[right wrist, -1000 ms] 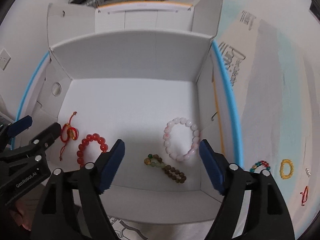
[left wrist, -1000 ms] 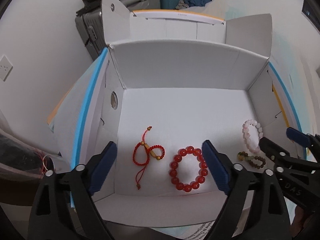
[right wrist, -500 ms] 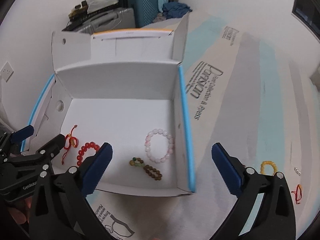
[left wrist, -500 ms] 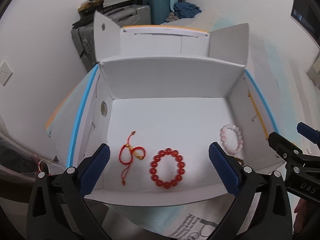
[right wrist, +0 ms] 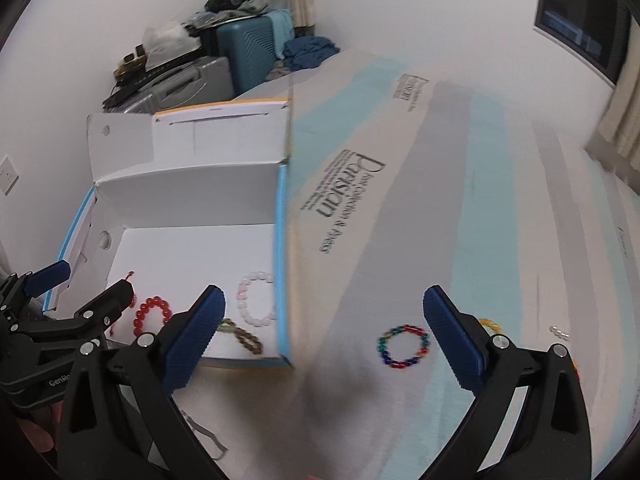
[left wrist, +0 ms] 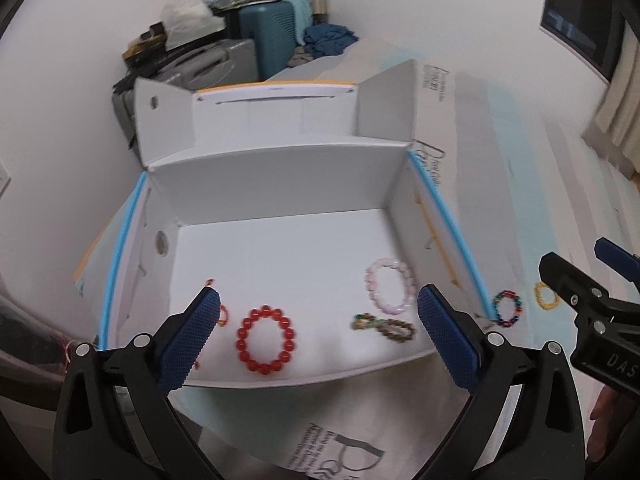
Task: Organize jewelry
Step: 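Move both tools back toward the remaining bracelets on the bed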
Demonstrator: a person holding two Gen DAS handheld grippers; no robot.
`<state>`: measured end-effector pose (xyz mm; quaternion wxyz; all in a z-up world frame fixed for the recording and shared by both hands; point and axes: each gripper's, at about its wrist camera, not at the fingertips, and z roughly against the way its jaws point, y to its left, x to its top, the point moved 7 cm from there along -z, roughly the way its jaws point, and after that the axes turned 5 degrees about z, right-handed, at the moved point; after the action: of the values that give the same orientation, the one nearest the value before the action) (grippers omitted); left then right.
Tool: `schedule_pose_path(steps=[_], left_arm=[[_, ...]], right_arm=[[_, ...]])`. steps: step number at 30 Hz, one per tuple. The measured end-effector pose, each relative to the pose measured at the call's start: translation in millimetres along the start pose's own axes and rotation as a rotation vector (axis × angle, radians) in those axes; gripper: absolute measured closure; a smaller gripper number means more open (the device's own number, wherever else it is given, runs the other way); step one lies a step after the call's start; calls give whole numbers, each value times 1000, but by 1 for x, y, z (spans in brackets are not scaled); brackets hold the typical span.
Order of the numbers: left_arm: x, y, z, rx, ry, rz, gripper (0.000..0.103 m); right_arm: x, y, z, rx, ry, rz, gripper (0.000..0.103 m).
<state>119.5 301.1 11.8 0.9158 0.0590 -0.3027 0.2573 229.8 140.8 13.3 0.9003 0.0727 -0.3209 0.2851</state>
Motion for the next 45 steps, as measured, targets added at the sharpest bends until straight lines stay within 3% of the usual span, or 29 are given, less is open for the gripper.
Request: schedule_pose_path(steps=[11,26,33,45], left_arm=[[-6,-65,23,-60,-40,-70,6],[-29,-179,19,-160,-35,-206,6],[-50,-229,1,-206,-3,-284,6],[-77,-268,-60,-220,78,-344,6]], right_arm=[[-22,-71,38,-54,-52,-90,8],[-79,-199,63,-169,-35,-216,8],[-119,-258,61,-220,5,-290,8],[-187,-351,28,-270,91,-405,8]])
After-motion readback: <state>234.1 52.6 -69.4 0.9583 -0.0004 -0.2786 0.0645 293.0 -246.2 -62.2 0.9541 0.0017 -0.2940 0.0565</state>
